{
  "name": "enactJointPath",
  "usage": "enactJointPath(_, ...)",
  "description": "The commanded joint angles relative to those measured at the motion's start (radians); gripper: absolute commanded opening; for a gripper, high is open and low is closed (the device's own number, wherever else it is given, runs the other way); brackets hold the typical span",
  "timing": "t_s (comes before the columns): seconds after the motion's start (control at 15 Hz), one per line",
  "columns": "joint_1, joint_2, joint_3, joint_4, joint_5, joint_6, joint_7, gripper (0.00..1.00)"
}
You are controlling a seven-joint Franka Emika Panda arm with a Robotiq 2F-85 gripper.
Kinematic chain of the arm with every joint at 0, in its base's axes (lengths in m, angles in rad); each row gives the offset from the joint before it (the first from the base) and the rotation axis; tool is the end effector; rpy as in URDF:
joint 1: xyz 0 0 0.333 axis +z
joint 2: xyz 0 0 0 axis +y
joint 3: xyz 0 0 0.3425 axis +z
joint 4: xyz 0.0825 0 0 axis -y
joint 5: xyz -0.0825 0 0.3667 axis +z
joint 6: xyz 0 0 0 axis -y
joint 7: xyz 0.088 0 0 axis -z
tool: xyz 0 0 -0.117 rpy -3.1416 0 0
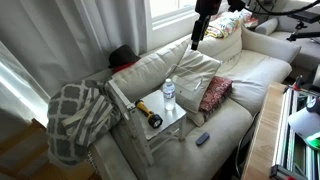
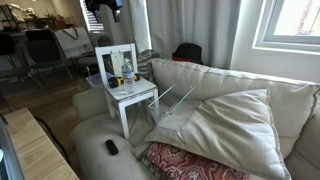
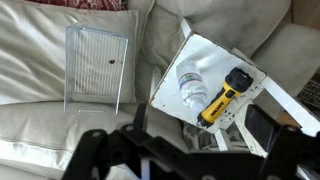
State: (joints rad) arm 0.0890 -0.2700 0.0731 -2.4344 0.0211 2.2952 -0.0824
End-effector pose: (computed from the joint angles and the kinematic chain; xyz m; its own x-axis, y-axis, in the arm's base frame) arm 0.4348 0.0727 0.4435 0.9653 0.2270 0.1293 0.2273 -0.9737 0.0127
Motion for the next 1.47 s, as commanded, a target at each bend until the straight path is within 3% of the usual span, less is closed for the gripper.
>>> enactJointPath(0.0, 0.002, 0.000, -0.002, 0.001, -0.001, -0.002, 0.001, 1.00)
enactJointPath(1.4, 0.018, 0.026, -0.002, 0.003, 0.033, 0.012, -0.015, 1.00)
